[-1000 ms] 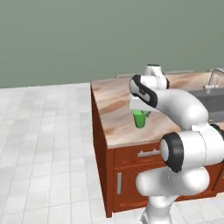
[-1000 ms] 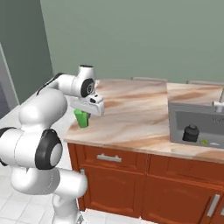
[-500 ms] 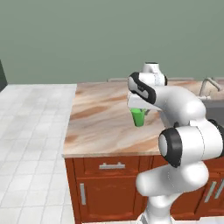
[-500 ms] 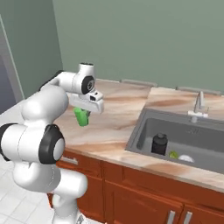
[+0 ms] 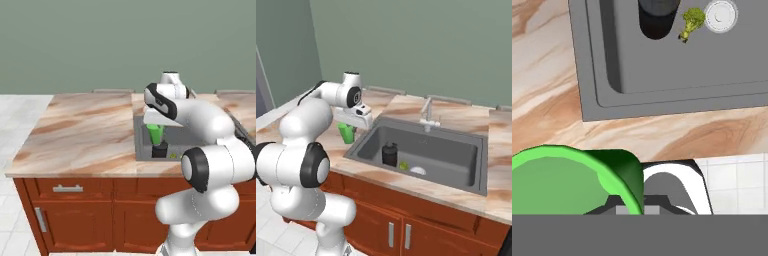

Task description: Pick the jug and cup and place them in the sink. Then turn on the water.

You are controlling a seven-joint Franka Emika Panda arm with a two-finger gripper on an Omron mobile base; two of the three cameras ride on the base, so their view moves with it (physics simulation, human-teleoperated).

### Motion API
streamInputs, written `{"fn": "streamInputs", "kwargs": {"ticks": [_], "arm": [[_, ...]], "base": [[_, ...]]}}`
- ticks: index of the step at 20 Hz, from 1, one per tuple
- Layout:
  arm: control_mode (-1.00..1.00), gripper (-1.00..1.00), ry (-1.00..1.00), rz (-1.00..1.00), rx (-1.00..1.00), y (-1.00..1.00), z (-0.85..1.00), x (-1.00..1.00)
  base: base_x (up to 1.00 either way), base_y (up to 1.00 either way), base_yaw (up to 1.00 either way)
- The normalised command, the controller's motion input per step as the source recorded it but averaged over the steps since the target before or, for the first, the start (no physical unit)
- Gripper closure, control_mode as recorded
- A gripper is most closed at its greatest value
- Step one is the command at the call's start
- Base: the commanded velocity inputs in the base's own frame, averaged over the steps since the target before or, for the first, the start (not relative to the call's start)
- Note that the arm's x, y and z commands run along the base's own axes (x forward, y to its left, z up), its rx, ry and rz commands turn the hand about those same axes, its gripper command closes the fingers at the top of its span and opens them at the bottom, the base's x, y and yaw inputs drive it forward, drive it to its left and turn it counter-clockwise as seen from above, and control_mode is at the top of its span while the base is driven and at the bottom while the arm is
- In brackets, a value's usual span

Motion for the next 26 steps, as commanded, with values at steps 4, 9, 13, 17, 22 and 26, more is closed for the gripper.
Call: {"fn": "streamInputs", "kwargs": {"ticks": [4,9,13,17,22,26], "arm": [[1.0,1.0,0.0,0.0,0.0,0.0,0.0,0.0],[1.0,1.0,0.0,0.0,0.0,0.0,0.0,0.0],[1.0,1.0,0.0,0.0,0.0,0.0,0.0,0.0],[1.0,1.0,0.0,0.0,0.0,0.0,0.0,0.0],[1.0,1.0,0.0,0.0,0.0,0.0,0.0,0.0],[1.0,1.0,0.0,0.0,0.0,0.0,0.0,0.0]], "base": [[0.0,-1.0,0.02],[0.06,-1.0,0.02],[0.46,-1.0,0.02],[0.73,-0.76,0.0],[0.23,-0.08,-0.09],[-0.15,0.0,-0.22]]}}
